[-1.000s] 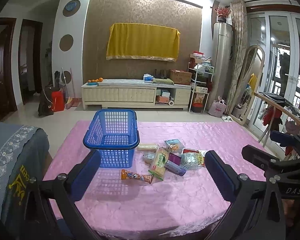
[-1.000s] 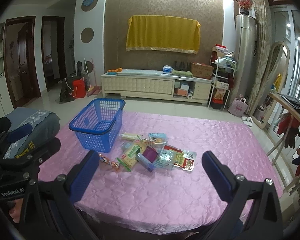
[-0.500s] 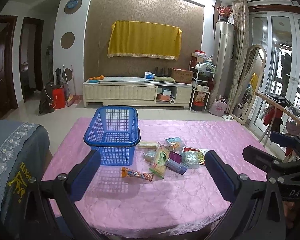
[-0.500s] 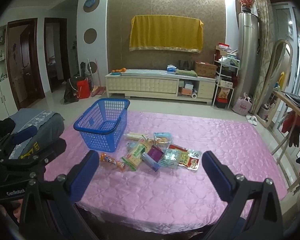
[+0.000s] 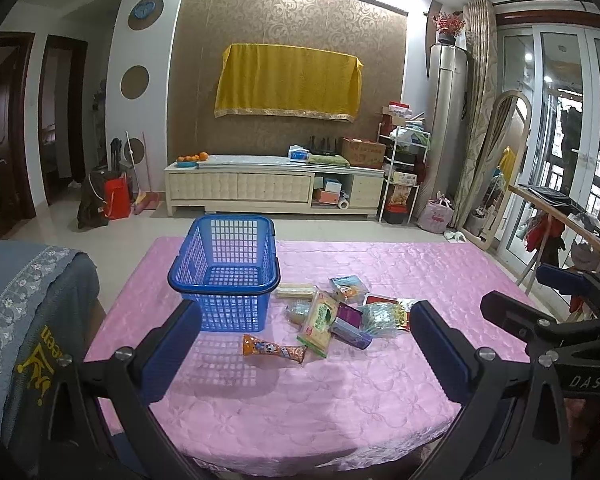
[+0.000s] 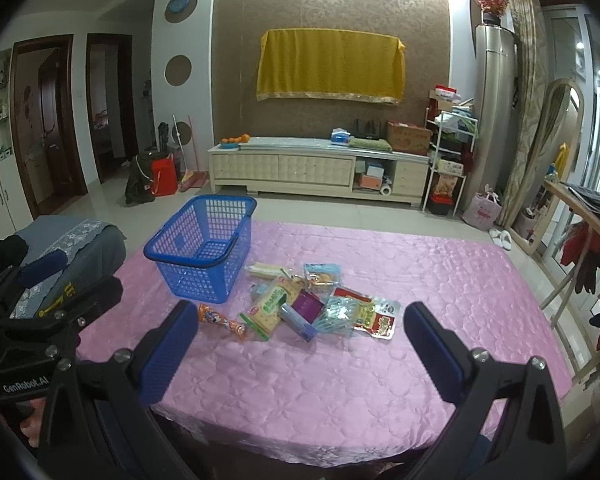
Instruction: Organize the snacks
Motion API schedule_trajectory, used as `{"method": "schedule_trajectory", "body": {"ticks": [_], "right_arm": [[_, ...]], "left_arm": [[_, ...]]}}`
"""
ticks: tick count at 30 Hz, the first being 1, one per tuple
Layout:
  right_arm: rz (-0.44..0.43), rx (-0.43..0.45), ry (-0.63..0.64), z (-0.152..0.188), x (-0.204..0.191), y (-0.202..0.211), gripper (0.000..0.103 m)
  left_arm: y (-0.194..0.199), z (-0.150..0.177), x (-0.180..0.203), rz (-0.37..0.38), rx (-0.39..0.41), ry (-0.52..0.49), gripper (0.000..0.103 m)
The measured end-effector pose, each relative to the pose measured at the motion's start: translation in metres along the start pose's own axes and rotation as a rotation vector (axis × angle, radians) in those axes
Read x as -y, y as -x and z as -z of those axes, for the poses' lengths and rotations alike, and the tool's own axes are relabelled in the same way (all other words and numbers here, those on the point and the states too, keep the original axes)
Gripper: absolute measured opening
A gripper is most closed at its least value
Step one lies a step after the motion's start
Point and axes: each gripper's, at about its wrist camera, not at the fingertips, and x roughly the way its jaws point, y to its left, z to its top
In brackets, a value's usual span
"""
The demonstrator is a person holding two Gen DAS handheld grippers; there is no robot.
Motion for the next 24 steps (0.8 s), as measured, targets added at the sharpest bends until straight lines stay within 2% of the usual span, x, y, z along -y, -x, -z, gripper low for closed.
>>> {"method": "schedule_trajectory", "body": {"ticks": [24], "right_arm": [[0.002, -0.021, 0.007, 0.0026, 0.0029, -0.0046, 0.103]], "left_arm": [[-0.0016, -0.0032, 0.0037, -0.001, -0.005, -0.009, 0.103]]}}
